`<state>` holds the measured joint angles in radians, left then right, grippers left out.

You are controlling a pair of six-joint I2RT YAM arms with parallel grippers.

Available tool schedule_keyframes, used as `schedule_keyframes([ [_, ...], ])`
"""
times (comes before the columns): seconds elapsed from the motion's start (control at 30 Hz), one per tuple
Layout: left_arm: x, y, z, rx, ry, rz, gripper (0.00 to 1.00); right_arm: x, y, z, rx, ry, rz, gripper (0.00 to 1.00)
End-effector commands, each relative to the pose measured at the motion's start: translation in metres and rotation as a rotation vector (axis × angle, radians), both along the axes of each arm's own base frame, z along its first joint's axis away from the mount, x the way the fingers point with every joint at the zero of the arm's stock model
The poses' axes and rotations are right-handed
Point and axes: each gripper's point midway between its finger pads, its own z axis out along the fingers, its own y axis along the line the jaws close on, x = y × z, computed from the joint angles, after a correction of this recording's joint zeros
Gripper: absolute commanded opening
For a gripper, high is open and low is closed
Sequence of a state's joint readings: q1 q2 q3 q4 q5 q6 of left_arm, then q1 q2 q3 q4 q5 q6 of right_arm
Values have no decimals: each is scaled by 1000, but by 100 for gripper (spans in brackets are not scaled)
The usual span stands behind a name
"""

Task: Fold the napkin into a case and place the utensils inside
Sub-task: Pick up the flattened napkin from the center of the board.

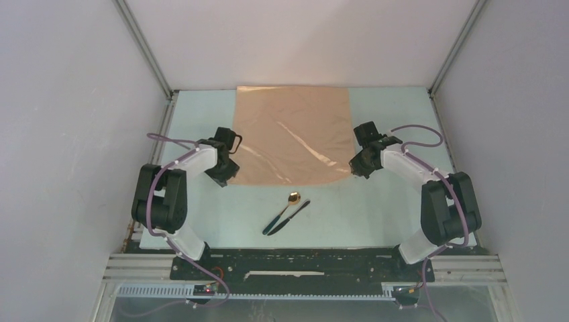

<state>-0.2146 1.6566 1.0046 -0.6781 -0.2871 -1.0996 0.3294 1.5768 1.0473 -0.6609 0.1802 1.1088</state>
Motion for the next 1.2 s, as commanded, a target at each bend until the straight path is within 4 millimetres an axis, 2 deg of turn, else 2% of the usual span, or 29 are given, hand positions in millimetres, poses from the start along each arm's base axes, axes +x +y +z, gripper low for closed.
schedule_keyframes([
  [0.0,5,8,8,40,-20,43,50,4,-6,16,-1,-48,-6,0],
  [0.13,2,11,3,55,0,44,49,4,-6,15,5,-53,-9,0],
  [0.27,8,11,0,44,-3,47,49,3,-8,14,4,-49,-9,0],
  [0.43,10,0,-14,-13,13,35,48,2,-10,15,13,-52,-15,0],
  [0.63,15,-2,-17,-26,-8,37,42,1,-12,21,20,-62,-15,0],
  [0.7,17,-3,-18,-35,-17,38,36,1,-14,24,20,-67,-18,0],
  [0.87,23,-5,-20,-44,-55,14,27,-1,-18,31,13,-86,-18,0],
  [0.9,22,-4,-20,-43,-59,14,16,-1,-19,31,16,-89,-19,0],
  [0.97,22,-4,-19,-43,-65,15,10,-1,-18,31,20,-92,-16,0],
  [1.03,21,-6,-17,-48,-60,3,10,-1,-17,29,22,-89,-13,0],
  [1.1,11,-3,-14,-17,-26,-1,14,0,-17,29,21,-90,-12,0],
  [1.17,1,-1,-8,53,-1,-22,30,1,-16,30,26,-95,-9,0],
])
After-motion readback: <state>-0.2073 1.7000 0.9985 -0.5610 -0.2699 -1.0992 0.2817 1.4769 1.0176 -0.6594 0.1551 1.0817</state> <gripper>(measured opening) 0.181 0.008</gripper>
